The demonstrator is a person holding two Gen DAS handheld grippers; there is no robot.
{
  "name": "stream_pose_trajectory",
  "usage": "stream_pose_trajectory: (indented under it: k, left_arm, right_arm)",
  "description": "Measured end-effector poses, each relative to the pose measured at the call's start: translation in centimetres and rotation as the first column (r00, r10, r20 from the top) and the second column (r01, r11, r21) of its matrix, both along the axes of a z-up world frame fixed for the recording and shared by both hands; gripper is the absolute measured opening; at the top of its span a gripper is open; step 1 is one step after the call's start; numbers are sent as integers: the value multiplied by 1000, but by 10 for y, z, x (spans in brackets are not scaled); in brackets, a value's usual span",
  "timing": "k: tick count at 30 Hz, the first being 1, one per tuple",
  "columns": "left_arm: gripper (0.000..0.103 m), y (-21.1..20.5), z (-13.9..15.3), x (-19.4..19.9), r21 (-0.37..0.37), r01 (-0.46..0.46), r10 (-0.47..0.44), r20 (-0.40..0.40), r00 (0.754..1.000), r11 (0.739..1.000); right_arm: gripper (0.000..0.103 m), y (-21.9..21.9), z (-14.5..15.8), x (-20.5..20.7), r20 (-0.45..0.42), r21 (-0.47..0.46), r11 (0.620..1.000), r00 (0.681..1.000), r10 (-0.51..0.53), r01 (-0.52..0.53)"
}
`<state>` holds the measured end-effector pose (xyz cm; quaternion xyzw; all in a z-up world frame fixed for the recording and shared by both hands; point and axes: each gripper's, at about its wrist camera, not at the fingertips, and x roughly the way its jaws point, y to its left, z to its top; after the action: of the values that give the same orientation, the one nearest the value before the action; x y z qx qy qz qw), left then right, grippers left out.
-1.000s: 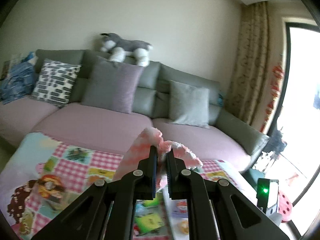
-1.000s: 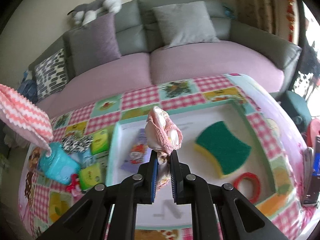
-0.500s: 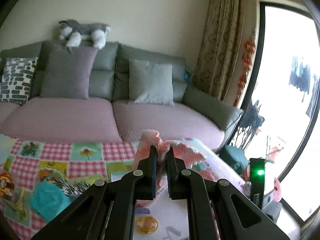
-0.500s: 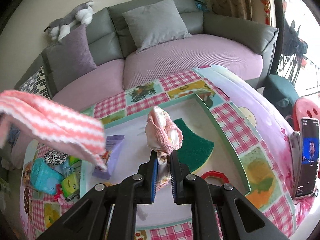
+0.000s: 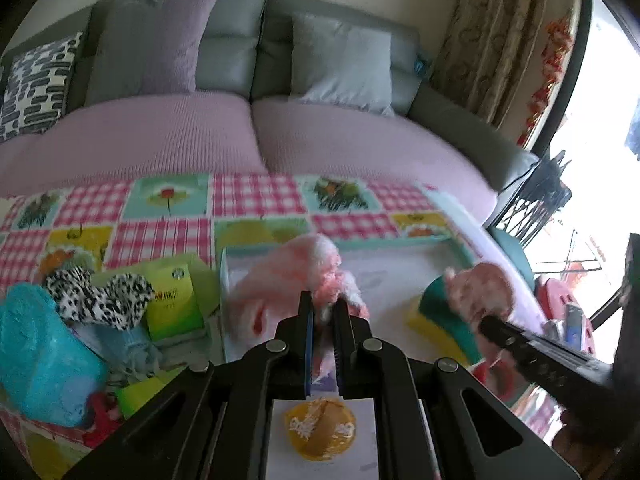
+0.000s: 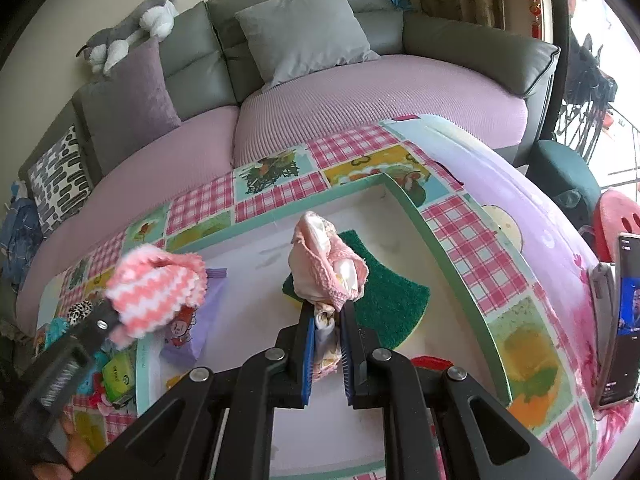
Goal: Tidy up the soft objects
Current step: 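Open the left tool over the tray while the right tool releases the cloth bundle beside the sponge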
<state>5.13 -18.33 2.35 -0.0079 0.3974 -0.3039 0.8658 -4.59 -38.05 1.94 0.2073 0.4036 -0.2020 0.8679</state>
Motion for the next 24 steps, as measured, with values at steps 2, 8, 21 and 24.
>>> stream_pose_trajectory:
  k: [2,8,21,24]
  left_arm:
    - [9,-3,-9,3,20,-2,2,-25,1000,1000]
    - [9,-12,-35,15,77,-15,21,-79,997,997]
    - [17,-16,-32,14,149,-9,22,-90,996,989]
    - [39,-14,-21,10,167,3,11,-83,997,986]
  right_arm:
    - [12,-1,-1,2,1,-1,1000,1000,-1,1]
    - [12,-3,-6,6,0,0,1000,1000,-5,5]
    - [16,-5,4,2,-7,-32,999,1000,-17,17]
    - [16,-5,8,-1,-14,-36,999,1000,-13,12]
